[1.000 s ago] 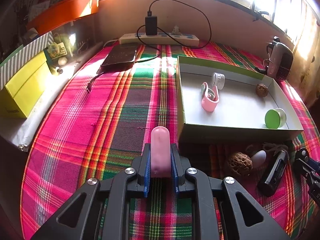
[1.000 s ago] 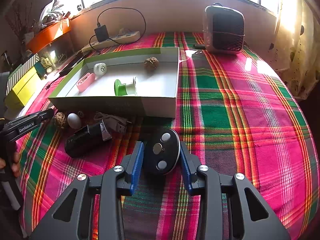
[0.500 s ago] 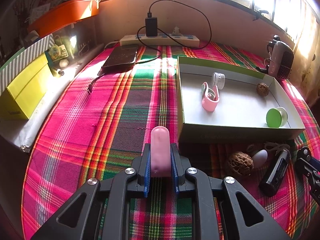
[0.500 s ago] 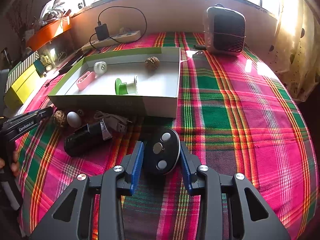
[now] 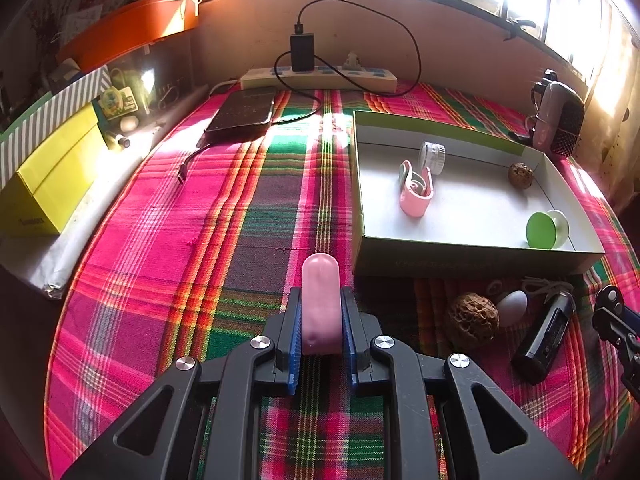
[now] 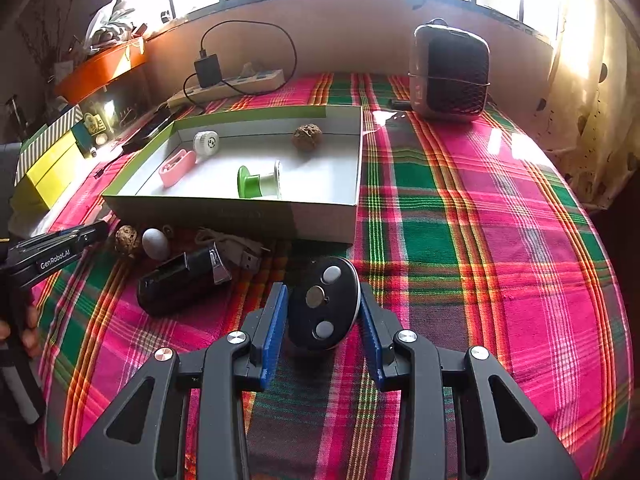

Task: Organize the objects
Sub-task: 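Carry the pink case and black fob up and over the box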

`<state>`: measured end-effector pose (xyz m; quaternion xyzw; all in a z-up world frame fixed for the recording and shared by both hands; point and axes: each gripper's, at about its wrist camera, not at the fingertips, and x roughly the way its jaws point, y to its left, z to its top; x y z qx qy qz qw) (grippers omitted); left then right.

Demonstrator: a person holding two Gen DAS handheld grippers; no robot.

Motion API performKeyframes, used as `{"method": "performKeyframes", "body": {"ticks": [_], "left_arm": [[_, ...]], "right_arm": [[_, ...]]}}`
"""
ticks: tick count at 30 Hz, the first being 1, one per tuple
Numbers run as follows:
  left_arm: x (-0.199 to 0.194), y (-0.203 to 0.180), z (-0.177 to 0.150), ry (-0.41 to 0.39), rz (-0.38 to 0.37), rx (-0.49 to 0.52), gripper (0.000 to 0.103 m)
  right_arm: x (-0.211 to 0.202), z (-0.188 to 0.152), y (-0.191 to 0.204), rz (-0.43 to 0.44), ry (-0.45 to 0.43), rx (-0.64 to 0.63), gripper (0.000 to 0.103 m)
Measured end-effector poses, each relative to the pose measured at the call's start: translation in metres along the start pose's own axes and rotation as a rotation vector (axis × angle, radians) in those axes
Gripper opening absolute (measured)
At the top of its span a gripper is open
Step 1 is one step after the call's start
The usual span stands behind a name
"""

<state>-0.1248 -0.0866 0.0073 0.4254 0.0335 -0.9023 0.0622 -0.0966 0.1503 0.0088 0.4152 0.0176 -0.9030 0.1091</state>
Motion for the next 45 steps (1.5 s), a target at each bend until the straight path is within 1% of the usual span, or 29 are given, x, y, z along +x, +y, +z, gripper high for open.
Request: {"method": "performKeyframes", "body": {"ticks": [8,15,20,22,30,34,45], "left_arm": [[-0.021,-0.003,0.003,-0.052,-0.008,0.019,0.016],[-0.04,-0.01,0.01,-0.094,-0.037,0.036,0.016],[-0.046,-0.016,0.017,-0.104,-0.077,0.04,0.016],[-0.048,-0.018,0.019,-0.109,-0.078,0.047,0.016],[-0.044,-0.027,0.029,-0.099,-0.119,0.063,0.016],[-0.039,-0.031,0.034,-0.088,-0.132,0.07,0.016],[-0.016,-0.045,0.043,-0.036,-0.179,0.092,0.016]], "right_arm": [[-0.013,0.008,0.002,0.005,-0.042,-0.003,0.036],[-0.023,0.018,0.005,0.02,-0.075,-0.013,0.036],[-0.03,0.028,0.009,0.037,-0.102,-0.02,0.036],[-0.032,0.032,0.01,0.041,-0.111,-0.026,0.036],[-0.03,0.049,0.015,0.071,-0.117,-0.05,0.036],[-0.022,0.063,0.017,0.087,-0.112,-0.063,0.036],[0.021,0.106,0.031,0.131,-0.07,-0.117,0.036]]}}
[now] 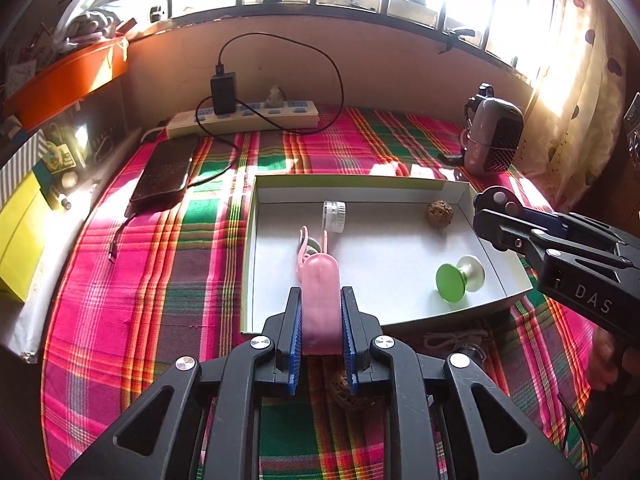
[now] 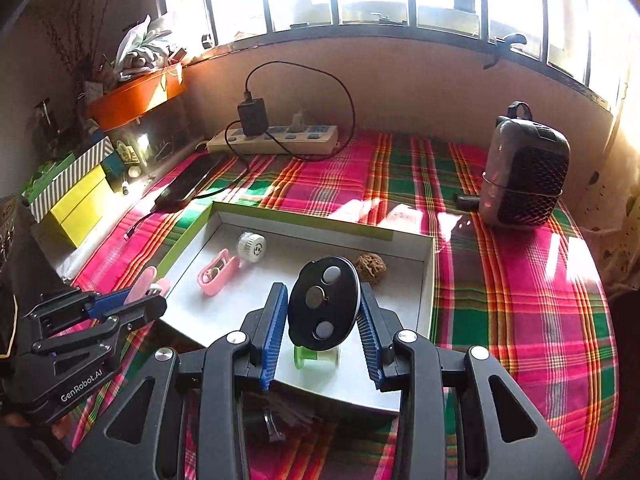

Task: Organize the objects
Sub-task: 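Carry the pink case and black fob up and over the box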

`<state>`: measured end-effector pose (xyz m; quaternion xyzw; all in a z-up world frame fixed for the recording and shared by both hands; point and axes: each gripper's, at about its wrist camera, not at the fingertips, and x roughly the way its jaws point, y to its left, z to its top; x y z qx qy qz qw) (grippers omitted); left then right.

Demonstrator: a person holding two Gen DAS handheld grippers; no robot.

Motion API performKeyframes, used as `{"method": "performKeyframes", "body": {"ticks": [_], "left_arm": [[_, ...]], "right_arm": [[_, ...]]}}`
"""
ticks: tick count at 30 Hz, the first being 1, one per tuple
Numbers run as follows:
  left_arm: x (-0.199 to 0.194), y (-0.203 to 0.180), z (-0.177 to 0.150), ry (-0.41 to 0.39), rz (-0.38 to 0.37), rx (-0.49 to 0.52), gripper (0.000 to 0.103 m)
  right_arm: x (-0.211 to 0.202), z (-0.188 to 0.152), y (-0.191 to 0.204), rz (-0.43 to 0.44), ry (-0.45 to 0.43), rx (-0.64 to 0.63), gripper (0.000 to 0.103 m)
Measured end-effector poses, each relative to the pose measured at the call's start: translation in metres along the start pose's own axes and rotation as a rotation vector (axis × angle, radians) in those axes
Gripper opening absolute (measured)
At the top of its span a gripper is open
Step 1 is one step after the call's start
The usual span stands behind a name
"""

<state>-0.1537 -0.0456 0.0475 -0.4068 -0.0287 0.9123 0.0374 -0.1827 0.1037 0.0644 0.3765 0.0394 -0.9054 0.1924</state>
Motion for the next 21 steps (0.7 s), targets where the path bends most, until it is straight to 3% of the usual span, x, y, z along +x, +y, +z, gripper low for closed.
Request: {"method": "performKeyframes", "body": {"ticks": [10,21], "left_arm": [[0.023,-0.011,0.005,0.038,-0.015,0.026,0.016],[0.047,-0.015,0.01,0.072,-0.012,0.031,0.016]], "right_arm": [[0.053,0.017,-0.003,0.008,0.101,-0.031,0.036],[0.084,0.02,0.002,0.018,0.158,-0.059,0.036]]}}
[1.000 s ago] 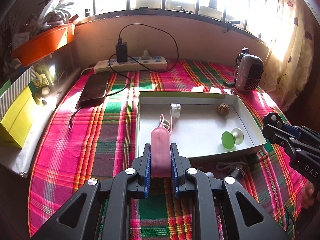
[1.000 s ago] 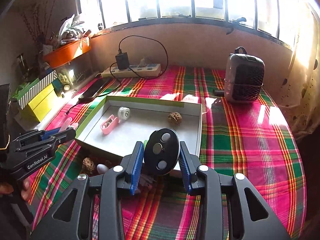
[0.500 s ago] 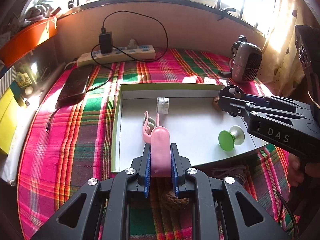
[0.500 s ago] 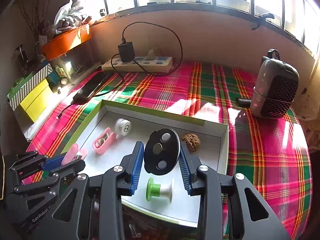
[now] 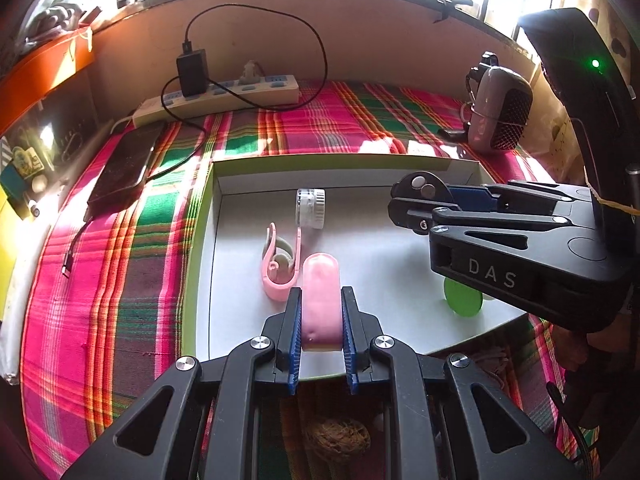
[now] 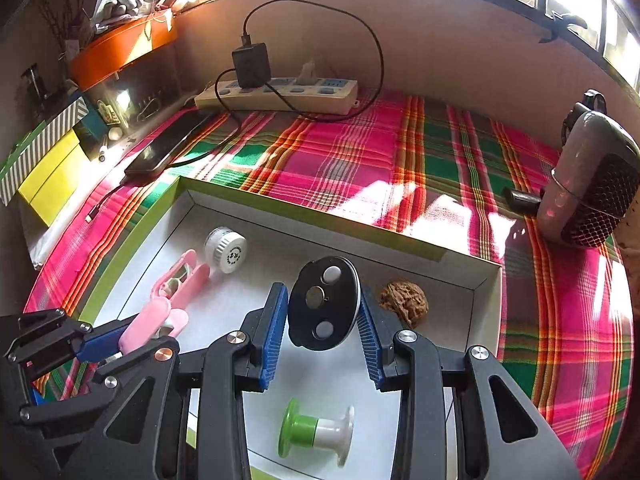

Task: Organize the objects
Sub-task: 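Carry the pink case and black fob up and over the box, then open both grippers to drop the pink case and black fob into the box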

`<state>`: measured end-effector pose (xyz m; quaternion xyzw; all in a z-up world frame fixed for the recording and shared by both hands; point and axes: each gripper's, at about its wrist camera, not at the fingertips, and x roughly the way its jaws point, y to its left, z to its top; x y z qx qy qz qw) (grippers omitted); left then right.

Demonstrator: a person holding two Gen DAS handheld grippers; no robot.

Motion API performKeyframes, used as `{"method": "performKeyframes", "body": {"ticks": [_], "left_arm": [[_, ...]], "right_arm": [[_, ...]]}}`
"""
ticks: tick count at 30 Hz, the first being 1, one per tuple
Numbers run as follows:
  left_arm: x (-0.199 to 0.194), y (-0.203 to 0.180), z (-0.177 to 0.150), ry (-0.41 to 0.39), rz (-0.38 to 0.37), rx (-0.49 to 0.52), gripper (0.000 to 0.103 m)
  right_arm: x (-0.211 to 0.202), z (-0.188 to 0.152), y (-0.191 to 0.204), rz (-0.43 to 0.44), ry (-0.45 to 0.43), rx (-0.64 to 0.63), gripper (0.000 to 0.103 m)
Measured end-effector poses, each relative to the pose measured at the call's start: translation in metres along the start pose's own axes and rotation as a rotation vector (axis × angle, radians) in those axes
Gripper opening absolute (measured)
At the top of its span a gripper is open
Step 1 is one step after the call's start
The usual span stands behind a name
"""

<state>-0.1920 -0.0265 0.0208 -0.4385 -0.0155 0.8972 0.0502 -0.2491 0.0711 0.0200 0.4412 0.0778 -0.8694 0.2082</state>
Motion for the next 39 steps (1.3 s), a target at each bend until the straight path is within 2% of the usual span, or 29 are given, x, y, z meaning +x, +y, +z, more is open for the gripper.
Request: {"method": "performKeyframes", "body": {"ticks": [14,35,39], "left_arm": [[0.015,0.003,0.002,0.02,0.013,-0.005,0.016],[0.017,0.003,0.004,0.023,0.024,0.003,0.016],[0.017,0.003,0.004,0.024,0.014,0.0,0.02]], "right_arm": [[0.019,0.001,0.0,-0.001,0.035,-0.009,0.036],[0.021,0.001,-0.001,-0.008,0.032,-0.003,0.037],[0.021,0.001,-0.001,-0.013,0.031,0.003,0.041]]}}
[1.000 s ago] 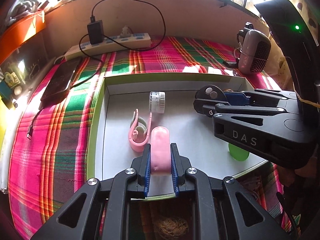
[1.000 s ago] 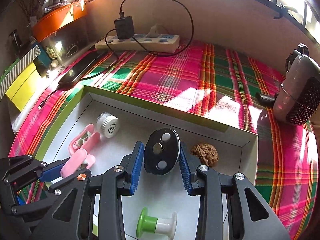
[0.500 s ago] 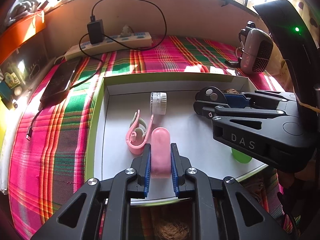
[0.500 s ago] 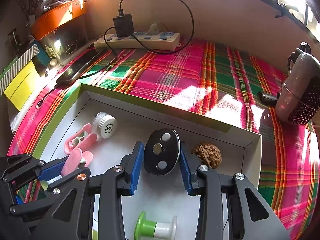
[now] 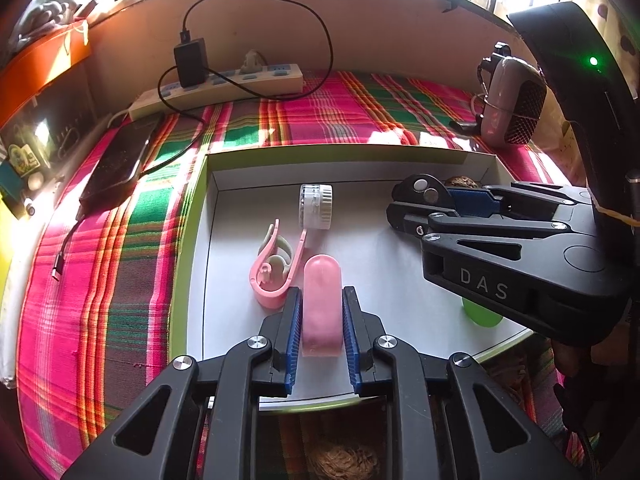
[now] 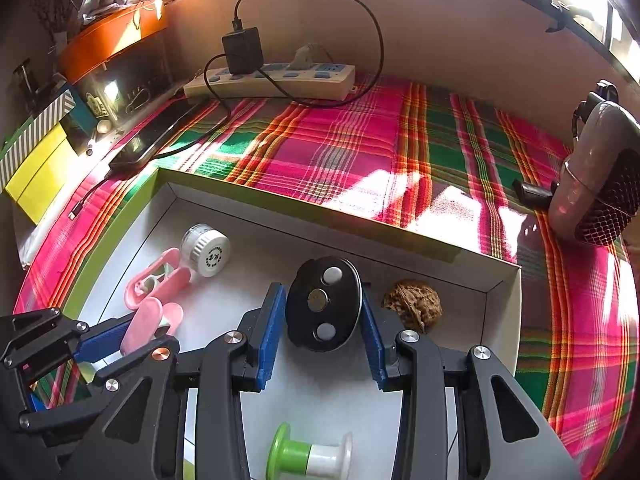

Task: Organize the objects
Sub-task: 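Open both grippers to drop the pink case and black fob into the box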

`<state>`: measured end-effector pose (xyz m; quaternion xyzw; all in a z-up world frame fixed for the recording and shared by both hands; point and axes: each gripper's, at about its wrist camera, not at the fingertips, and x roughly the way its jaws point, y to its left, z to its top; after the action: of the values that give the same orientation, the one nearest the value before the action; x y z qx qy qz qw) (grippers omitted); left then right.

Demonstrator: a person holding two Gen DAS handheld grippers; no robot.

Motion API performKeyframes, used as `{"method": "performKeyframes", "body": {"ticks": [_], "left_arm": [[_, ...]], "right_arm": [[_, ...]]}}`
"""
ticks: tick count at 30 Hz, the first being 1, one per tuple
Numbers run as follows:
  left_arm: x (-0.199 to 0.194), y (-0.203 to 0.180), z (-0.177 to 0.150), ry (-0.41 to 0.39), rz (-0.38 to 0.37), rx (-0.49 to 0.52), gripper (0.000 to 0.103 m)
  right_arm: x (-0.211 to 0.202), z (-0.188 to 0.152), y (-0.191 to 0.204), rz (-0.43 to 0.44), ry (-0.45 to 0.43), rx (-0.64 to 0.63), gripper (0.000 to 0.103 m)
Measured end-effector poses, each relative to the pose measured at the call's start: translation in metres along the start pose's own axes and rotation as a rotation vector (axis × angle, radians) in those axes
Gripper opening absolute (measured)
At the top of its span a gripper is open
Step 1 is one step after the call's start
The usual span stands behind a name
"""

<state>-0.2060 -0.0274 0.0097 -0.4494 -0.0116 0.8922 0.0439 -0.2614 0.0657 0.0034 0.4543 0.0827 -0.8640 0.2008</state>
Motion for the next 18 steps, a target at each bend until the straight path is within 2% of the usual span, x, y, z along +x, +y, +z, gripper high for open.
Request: {"method": "performKeyframes", "body": {"ticks": [7,11,18], "left_arm": [[-0.001,0.0,0.0,0.0,0.0,-0.003,0.024],[-0.001,0.0,-0.001,0.001,0.0,-0.006,0.027],[-0.006,0.001,-0.003,-0.009,0.005,-0.018,0.029]], "right_arm": [[-0.002,0.0,-0.001,-0.001,0.0,0.006,0.044],[-0.005,0.0,-0.001,0.002,-0.009,0.01,0.05],[-0.012,-0.001,0.0,0.005,-0.024,0.016,0.05]]}}
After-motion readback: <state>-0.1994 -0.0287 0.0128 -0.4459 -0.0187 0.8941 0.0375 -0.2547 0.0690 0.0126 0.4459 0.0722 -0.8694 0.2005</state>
